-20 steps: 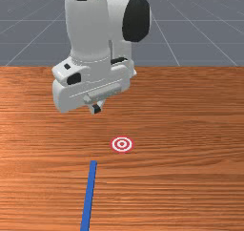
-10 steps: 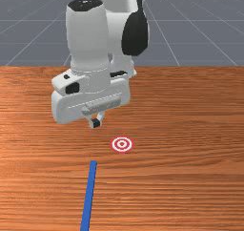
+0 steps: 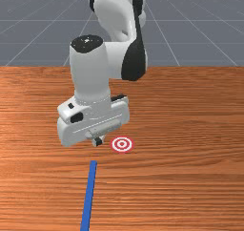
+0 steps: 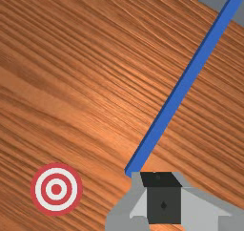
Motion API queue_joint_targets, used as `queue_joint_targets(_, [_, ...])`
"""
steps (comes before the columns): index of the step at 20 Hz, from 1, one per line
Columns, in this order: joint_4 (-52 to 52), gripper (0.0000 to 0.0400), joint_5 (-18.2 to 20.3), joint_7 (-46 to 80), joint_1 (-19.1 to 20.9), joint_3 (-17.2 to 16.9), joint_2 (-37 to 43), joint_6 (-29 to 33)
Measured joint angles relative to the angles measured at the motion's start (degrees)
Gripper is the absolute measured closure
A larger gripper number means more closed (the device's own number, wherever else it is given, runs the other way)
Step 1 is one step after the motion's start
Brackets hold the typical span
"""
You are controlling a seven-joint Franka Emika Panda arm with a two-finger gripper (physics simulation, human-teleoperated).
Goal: Pull the pivot to the target area
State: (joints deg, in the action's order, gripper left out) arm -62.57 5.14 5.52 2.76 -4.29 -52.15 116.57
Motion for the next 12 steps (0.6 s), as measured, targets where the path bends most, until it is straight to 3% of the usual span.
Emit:
queue_joint_targets(4, [4.1,0.04,-0.42,0.43,-0.04,-0.22,-3.16,-2.8])
queue_joint_targets(6, [0.93,0.04,2.32,-1.81,1.5,1.95,-2.8,1.21])
queue_joint_targets(11, [-0.12,0.04,-0.81,0.74,-0.51,-0.75,-5.06,4.92])
queue_joint_targets(12, [1.98,0.04,0.3,-0.19,0.33,0.32,-6.34,3.1])
